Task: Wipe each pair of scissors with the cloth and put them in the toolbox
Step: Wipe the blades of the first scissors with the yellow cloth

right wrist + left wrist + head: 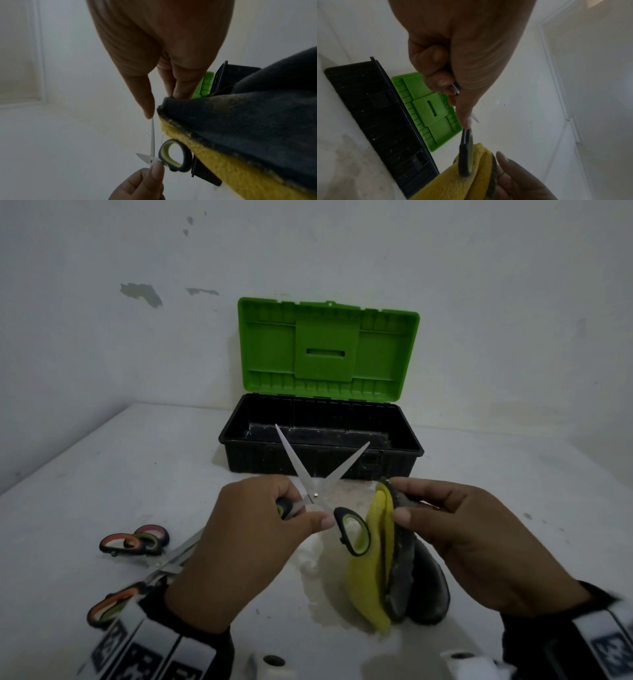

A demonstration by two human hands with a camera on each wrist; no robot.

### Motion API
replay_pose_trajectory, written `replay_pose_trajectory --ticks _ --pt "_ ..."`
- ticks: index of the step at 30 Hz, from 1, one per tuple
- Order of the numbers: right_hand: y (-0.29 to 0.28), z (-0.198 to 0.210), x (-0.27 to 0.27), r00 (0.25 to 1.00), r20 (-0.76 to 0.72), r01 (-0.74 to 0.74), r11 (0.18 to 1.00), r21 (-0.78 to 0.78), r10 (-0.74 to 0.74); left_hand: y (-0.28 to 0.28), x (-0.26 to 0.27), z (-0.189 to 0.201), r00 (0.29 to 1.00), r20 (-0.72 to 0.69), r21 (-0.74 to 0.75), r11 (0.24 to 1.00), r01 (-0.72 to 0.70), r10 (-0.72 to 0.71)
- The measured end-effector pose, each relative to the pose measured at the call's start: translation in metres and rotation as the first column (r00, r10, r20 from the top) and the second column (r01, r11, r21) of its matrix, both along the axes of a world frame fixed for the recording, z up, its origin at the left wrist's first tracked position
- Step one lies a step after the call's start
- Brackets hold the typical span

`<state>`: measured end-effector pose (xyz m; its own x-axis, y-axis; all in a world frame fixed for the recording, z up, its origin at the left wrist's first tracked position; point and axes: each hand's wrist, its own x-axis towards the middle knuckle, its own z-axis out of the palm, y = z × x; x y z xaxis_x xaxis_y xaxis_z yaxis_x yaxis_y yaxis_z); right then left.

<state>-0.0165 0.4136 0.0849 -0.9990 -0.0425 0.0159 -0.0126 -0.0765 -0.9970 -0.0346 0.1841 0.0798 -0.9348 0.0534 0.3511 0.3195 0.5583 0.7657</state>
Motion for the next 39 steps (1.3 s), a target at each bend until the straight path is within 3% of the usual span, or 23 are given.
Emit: replay_pose_trajectory --ticks 2,5,8,11,13,16,19,22,26,29,34,36,39 --pt "-0.005 0.002 0.002 0.998 -0.058 0.002 1.000 -0.013 -0.002 0.001 0.001 0.001 1.000 0.005 0.004 1.000 0.016 -0.016" --pt "-0.011 0.002 0.004 0.966 -0.256 0.097 0.970 0.222 -0.039 0.002 0.000 0.002 1.000 0.010 -0.005 1.000 0.030 -0.030" --pt "-0.017 0.003 0.005 0.904 -0.425 0.251 0.874 0.417 -0.057 0.002 -0.001 0.003 0.999 0.012 -0.027 0.999 0.034 -0.034" --pt "-0.021 0.003 0.005 0.800 -0.599 0.445 0.710 0.545 -0.042 0.000 0.000 0.005 0.999 0.019 -0.039 0.998 0.043 -0.042" --pt "-0.023 0.001 0.006 0.732 -0.681 0.498 0.665 0.557 0.023 -0.001 0.000 0.007 0.998 0.032 -0.047 0.998 0.048 -0.047" --pt "-0.029 0.002 0.008 0.682 -0.727 0.483 0.696 0.532 0.082 0.000 0.001 0.010 0.998 0.036 -0.073 0.996 0.049 -0.047" --pt "-0.034 0.006 0.008 0.671 -0.739 0.470 0.738 0.485 0.058 0.001 0.002 0.014 0.998 0.035 -0.098 0.994 0.052 -0.049" --pt "-0.040 0.008 0.006 0.673 -0.737 0.491 0.706 0.510 0.064 0.004 0.004 0.016 0.997 0.049 -0.121 0.991 0.064 -0.059" --pt "-0.037 0.012 0.004 0.601 -0.796 0.630 0.658 0.412 -0.077 -0.001 0.002 0.015 0.999 0.015 -0.107 0.994 0.032 -0.030" --pt "-0.020 0.016 0.000 0.552 -0.814 0.668 0.678 0.306 -0.177 -0.007 0.000 0.013 1.000 -0.006 -0.110 0.994 0.009 -0.009" --pt "-0.014 0.020 0.005 0.581 -0.809 0.486 0.835 0.256 -0.090 -0.010 0.000 0.014 1.000 0.003 -0.117 0.993 -0.007 0.008" --pt "-0.022 0.020 0.007 0.607 -0.791 0.508 0.803 0.311 -0.078 -0.008 0.001 0.014 1.000 -0.001 -0.135 0.991 -0.002 0.002" --pt "-0.035 0.013 0.004 0.721 -0.693 0.447 0.771 0.452 -0.011 -0.004 0.003 0.014 1.000 0.008 -0.137 0.990 0.022 -0.021"
